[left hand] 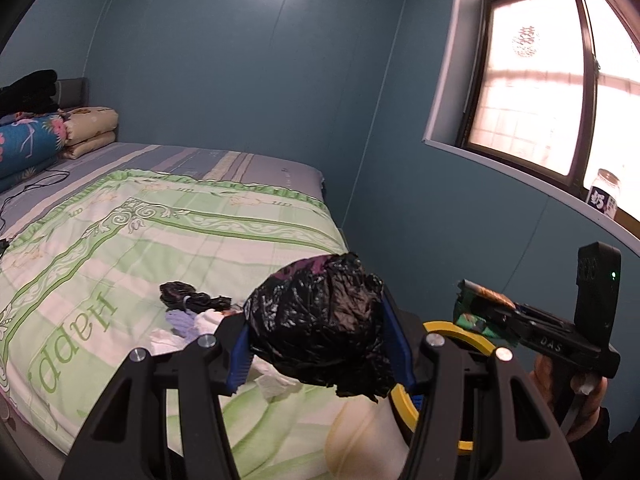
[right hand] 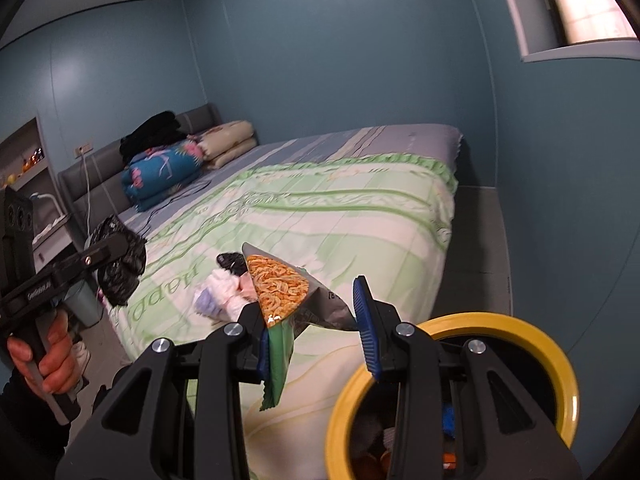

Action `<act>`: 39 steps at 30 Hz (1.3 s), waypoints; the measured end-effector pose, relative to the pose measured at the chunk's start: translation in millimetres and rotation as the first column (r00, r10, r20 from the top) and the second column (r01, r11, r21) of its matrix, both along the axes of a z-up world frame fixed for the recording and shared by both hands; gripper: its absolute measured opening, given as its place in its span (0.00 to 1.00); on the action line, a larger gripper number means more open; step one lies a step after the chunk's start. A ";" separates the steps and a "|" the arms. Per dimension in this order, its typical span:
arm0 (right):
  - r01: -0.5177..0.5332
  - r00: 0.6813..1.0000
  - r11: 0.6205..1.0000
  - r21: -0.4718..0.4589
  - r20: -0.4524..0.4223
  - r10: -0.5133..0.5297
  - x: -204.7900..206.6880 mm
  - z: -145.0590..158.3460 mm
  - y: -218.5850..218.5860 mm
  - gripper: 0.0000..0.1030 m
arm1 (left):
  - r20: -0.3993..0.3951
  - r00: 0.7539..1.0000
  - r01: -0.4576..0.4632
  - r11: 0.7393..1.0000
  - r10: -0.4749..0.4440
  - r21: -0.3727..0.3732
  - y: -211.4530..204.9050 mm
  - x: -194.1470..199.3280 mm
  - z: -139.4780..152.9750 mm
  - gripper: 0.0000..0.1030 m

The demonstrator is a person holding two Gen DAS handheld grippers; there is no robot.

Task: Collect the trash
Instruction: 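Lift the black bag and chip bag and carry both over the yellow bin, then open both grippers to drop the black bag and chip bag into the bin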

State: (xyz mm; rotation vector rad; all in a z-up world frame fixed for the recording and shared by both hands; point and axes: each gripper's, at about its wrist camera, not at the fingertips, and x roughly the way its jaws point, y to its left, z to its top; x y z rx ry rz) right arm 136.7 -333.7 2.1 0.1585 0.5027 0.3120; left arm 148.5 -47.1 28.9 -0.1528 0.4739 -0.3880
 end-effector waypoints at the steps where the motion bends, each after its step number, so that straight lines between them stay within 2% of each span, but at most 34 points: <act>1: 0.010 1.000 1.000 0.003 0.003 -0.010 0.3 1.0 -4.6 0.32 | -0.004 1.000 0.011 1.000 -0.011 0.002 -4.9 0.4 0.4 0.51; 12: 0.123 0.992 0.992 0.010 0.020 -0.123 -3.6 5.7 -43.3 0.33 | -0.004 0.991 0.133 0.990 -0.133 0.039 -54.6 -1.4 4.3 0.51; 23: 0.202 0.979 0.979 0.022 -0.013 -0.202 -2.1 -2.2 -71.3 0.33 | -0.035 0.959 0.283 0.957 -0.281 0.071 -114.6 -1.9 -6.2 0.51; 34: 0.254 0.966 0.966 0.053 -0.056 -0.251 2.5 -15.8 -96.7 0.33 | -0.086 0.934 0.353 0.932 -0.346 0.078 -148.0 -0.2 -24.5 0.51; 39: 0.265 0.962 0.961 0.082 -0.092 -0.258 8.3 -23.2 -105.6 0.33 | -0.137 0.919 0.383 0.921 -0.371 0.074 -162.6 3.3 -40.4 0.51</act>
